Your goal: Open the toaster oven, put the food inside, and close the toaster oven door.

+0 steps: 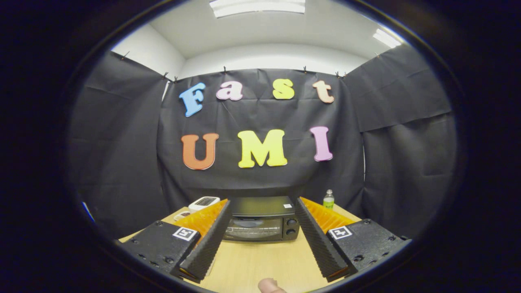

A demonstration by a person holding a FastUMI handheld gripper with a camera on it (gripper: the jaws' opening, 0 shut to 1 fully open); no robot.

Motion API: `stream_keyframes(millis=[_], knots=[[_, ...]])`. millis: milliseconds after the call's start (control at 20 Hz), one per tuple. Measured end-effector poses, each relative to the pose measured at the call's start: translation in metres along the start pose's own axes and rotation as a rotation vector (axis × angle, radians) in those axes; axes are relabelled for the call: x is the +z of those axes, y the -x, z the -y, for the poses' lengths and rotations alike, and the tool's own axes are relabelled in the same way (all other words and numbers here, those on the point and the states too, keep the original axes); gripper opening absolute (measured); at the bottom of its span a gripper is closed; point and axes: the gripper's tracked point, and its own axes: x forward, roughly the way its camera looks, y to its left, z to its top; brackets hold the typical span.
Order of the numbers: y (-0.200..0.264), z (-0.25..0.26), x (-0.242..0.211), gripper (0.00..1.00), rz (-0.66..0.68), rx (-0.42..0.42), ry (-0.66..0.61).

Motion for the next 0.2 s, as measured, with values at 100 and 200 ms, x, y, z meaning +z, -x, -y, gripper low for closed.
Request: stream_keyframes(millis=[100,200], knots=[[-0.0004,-0.0019,-0.0032,1.00,-0.006,0.008,0.007],[-0.0006,-0.0036,-0.0045,1.00,-0.014,0.013,0.013]])
